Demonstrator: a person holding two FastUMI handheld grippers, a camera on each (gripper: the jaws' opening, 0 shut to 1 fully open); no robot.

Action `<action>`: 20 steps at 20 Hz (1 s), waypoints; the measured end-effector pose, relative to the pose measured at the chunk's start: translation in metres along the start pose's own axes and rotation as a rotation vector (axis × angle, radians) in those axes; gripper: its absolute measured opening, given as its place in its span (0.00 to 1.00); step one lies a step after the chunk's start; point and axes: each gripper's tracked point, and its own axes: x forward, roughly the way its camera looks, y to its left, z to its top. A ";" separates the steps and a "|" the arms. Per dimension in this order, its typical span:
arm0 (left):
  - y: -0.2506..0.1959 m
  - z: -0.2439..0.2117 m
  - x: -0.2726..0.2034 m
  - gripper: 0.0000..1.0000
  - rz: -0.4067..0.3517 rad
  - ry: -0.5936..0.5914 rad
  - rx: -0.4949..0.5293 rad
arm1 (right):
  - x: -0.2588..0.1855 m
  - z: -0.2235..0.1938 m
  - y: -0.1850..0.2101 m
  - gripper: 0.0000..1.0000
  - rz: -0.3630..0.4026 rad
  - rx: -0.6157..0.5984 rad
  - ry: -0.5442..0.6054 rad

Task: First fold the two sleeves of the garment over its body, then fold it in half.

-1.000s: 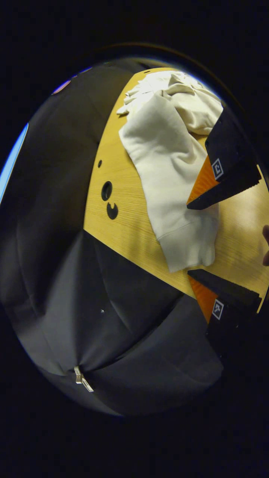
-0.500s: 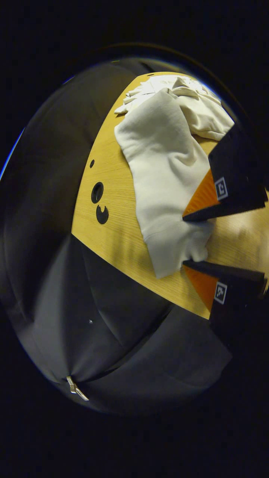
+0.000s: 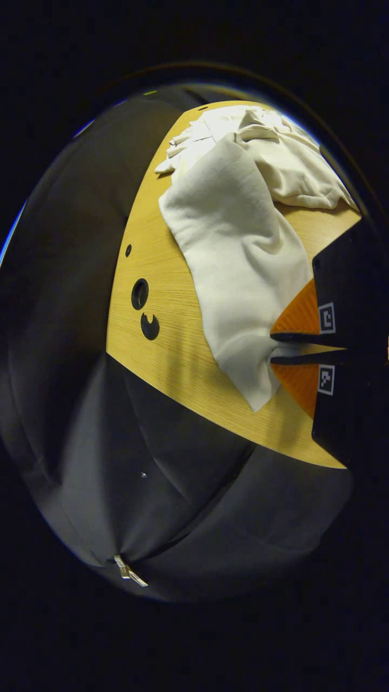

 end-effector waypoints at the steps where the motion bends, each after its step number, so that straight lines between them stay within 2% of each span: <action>1: -0.006 0.002 -0.004 0.06 -0.025 -0.012 -0.011 | -0.004 0.001 0.003 0.80 0.007 0.001 -0.003; 3: -0.018 0.013 -0.017 0.06 -0.071 -0.063 -0.020 | -0.008 0.001 0.007 0.80 0.017 -0.002 0.001; 4: -0.023 0.019 -0.023 0.11 -0.093 -0.091 -0.025 | -0.009 -0.001 0.010 0.80 0.023 0.000 0.006; 5: -0.031 0.025 -0.032 0.06 -0.116 -0.114 -0.029 | -0.010 -0.001 0.012 0.80 0.029 0.004 0.007; 12: -0.104 0.065 -0.095 0.06 -0.299 -0.268 -0.065 | -0.006 -0.002 0.041 0.80 0.093 -0.018 0.019; 17: -0.176 0.091 -0.147 0.06 -0.429 -0.356 -0.024 | -0.005 0.002 0.050 0.80 0.121 -0.043 0.015; 20: -0.225 0.095 -0.173 0.06 -0.504 -0.383 0.051 | -0.004 0.005 0.051 0.80 0.129 -0.041 0.013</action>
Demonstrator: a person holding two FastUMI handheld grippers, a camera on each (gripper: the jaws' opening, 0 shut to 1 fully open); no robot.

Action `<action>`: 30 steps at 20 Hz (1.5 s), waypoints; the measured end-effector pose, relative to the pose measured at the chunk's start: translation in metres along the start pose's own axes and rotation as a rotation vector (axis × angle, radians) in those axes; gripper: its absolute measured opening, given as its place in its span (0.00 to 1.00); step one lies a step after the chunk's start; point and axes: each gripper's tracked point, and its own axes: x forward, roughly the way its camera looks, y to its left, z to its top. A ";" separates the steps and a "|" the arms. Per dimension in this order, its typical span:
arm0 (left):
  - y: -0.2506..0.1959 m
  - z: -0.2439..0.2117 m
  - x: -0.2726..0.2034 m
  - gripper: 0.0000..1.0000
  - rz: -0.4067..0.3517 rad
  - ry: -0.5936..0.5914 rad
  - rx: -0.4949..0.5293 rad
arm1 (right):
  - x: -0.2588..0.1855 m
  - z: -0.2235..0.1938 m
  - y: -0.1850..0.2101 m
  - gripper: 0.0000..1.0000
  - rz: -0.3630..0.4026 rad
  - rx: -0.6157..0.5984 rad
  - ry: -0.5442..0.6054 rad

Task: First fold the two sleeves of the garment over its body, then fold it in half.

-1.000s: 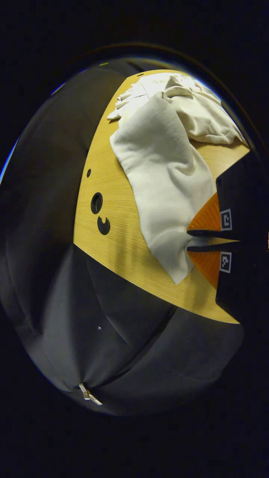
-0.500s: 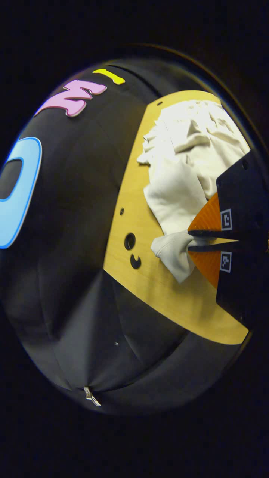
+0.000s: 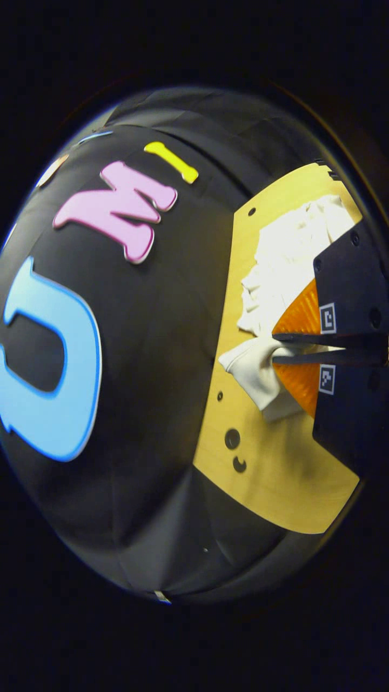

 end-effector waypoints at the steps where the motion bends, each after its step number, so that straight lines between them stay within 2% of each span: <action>1: -0.020 0.002 0.001 0.06 -0.032 0.002 0.019 | 0.000 -0.001 0.000 0.80 0.003 0.002 0.000; 7: -0.138 -0.008 0.022 0.06 -0.200 0.030 0.134 | 0.001 0.000 -0.004 0.80 0.013 -0.022 0.001; 15: -0.229 -0.079 0.059 0.06 -0.302 0.137 0.266 | -0.002 -0.012 -0.016 0.80 0.003 0.007 0.029; 20: -0.243 -0.134 0.085 0.06 -0.279 0.233 0.340 | 0.000 -0.023 -0.014 0.81 0.005 0.023 0.073; 25: -0.233 -0.174 0.101 0.06 -0.192 0.293 0.378 | 0.010 -0.042 -0.004 0.80 0.000 -0.009 0.150; 26: -0.230 -0.179 0.103 0.01 -0.176 0.304 0.381 | 0.012 -0.045 0.001 0.81 0.011 -0.013 0.161; 27: -0.228 -0.184 0.104 0.06 -0.164 0.314 0.380 | 0.013 -0.049 0.008 0.81 0.028 -0.011 0.176; 30: -0.223 -0.200 0.107 0.08 -0.145 0.338 0.376 | 0.019 -0.057 0.019 0.81 0.060 -0.013 0.210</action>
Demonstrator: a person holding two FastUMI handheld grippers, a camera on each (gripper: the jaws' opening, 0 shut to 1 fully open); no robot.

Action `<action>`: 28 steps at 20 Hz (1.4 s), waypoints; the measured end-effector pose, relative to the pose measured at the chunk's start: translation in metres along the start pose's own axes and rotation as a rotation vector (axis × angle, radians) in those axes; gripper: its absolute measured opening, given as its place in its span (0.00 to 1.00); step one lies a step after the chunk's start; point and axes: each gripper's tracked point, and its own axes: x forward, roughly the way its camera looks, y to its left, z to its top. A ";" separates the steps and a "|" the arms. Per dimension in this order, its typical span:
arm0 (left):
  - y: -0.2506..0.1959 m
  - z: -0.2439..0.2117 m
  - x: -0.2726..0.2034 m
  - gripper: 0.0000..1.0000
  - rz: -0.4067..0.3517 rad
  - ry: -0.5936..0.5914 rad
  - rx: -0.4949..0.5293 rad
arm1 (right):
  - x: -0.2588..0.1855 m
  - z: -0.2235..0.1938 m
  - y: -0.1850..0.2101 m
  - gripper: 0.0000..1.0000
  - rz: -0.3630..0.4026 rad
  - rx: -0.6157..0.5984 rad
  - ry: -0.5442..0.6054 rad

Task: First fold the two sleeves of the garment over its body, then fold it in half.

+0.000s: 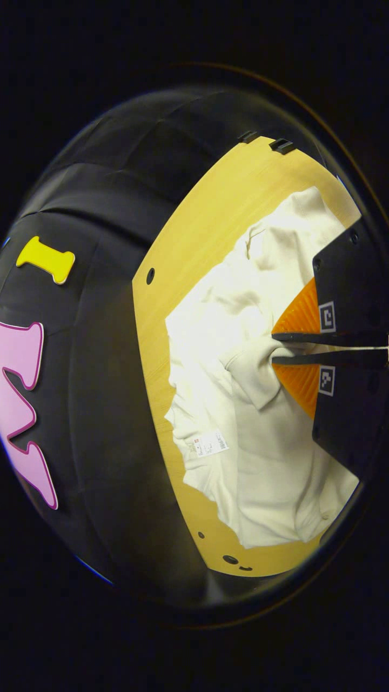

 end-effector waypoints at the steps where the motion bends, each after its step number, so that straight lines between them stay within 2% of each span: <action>1: -0.001 -0.004 0.001 0.10 -0.007 0.014 -0.002 | 0.003 -0.002 0.002 0.81 0.007 -0.008 0.011; 6: 0.006 -0.008 -0.012 0.23 0.006 0.008 -0.010 | 0.017 -0.008 0.014 0.81 0.038 -0.057 0.046; 11: 0.018 -0.020 -0.058 0.54 -0.002 -0.018 -0.065 | 0.037 -0.022 0.022 0.81 0.072 -0.111 0.100; 12: 0.020 -0.023 -0.067 0.57 -0.001 -0.019 -0.079 | 0.039 -0.026 0.022 0.81 0.078 -0.117 0.110; 13: 0.024 -0.027 -0.078 0.59 0.004 -0.027 -0.098 | 0.044 -0.030 0.023 0.81 0.087 -0.125 0.119; 14: 0.028 -0.030 -0.089 0.53 0.011 -0.035 -0.117 | 0.048 -0.034 0.023 0.81 0.091 -0.136 0.129; 15: 0.031 -0.034 -0.101 0.61 0.015 -0.044 -0.137 | 0.051 -0.039 0.022 0.81 0.096 -0.149 0.143; 17: 0.038 -0.047 -0.126 0.60 0.026 -0.056 -0.185 | 0.062 -0.048 0.020 0.81 0.101 -0.160 0.167; 18: 0.045 -0.058 -0.140 0.67 0.040 -0.056 -0.216 | 0.067 -0.052 0.019 0.81 0.103 -0.156 0.180; 23: 0.086 -0.136 -0.189 0.69 0.131 -0.004 -0.379 | 0.091 -0.079 0.004 0.81 0.103 -0.163 0.235; 26: 0.110 -0.183 -0.197 0.69 0.210 0.058 -0.424 | 0.102 -0.096 -0.012 0.81 0.091 -0.176 0.272; 28: 0.119 -0.202 -0.202 0.69 0.237 0.080 -0.446 | 0.110 -0.106 -0.020 0.81 0.083 -0.165 0.292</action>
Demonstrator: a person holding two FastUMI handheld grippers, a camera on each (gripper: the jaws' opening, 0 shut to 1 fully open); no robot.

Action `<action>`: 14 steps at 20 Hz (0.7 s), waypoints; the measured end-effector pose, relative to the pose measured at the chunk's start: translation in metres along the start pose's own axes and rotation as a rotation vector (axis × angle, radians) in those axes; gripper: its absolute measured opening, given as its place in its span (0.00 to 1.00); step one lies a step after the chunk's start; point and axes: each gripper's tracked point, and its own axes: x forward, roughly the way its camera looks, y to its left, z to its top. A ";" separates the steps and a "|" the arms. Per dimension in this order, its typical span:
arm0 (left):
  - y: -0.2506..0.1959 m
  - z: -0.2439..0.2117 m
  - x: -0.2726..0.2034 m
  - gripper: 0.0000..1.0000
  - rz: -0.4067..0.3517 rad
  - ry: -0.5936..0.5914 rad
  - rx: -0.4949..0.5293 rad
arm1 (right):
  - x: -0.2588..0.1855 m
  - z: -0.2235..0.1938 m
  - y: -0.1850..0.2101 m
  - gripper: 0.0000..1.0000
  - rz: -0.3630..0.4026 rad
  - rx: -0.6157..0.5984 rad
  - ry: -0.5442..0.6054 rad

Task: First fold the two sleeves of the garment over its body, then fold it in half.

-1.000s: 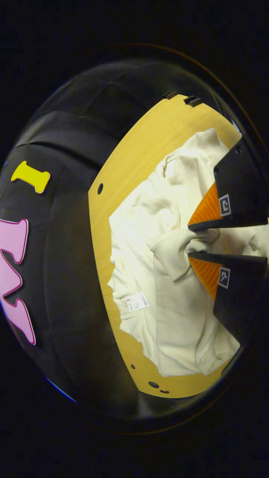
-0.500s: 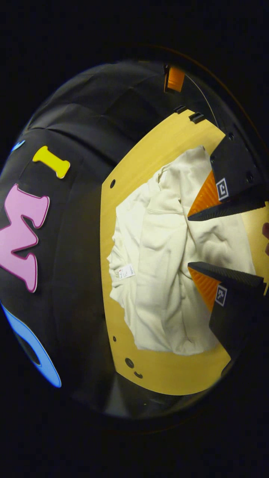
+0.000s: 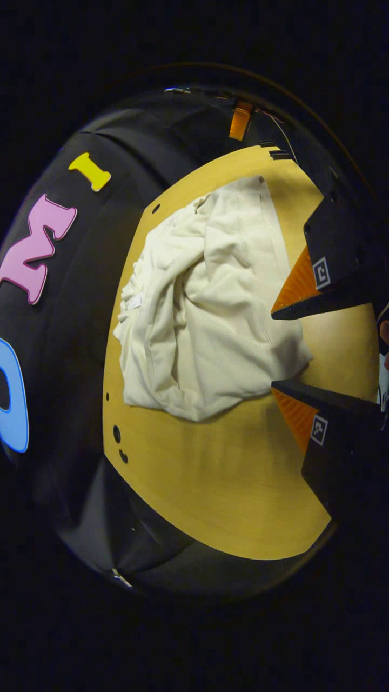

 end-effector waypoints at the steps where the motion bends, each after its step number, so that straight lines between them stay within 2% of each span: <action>1: 0.006 -0.007 0.002 0.69 0.009 0.016 -0.009 | 0.005 -0.005 -0.005 0.81 -0.003 0.005 0.012; 5: 0.019 -0.021 0.018 0.70 0.038 0.071 -0.056 | 0.029 -0.027 -0.021 0.81 -0.009 0.039 0.066; 8: 0.010 -0.024 0.030 0.70 0.020 0.111 -0.072 | 0.043 -0.041 -0.028 0.81 -0.005 0.085 0.104; 14: -0.017 -0.011 0.038 0.69 -0.025 0.123 -0.064 | 0.068 -0.053 -0.012 0.81 0.042 0.128 0.153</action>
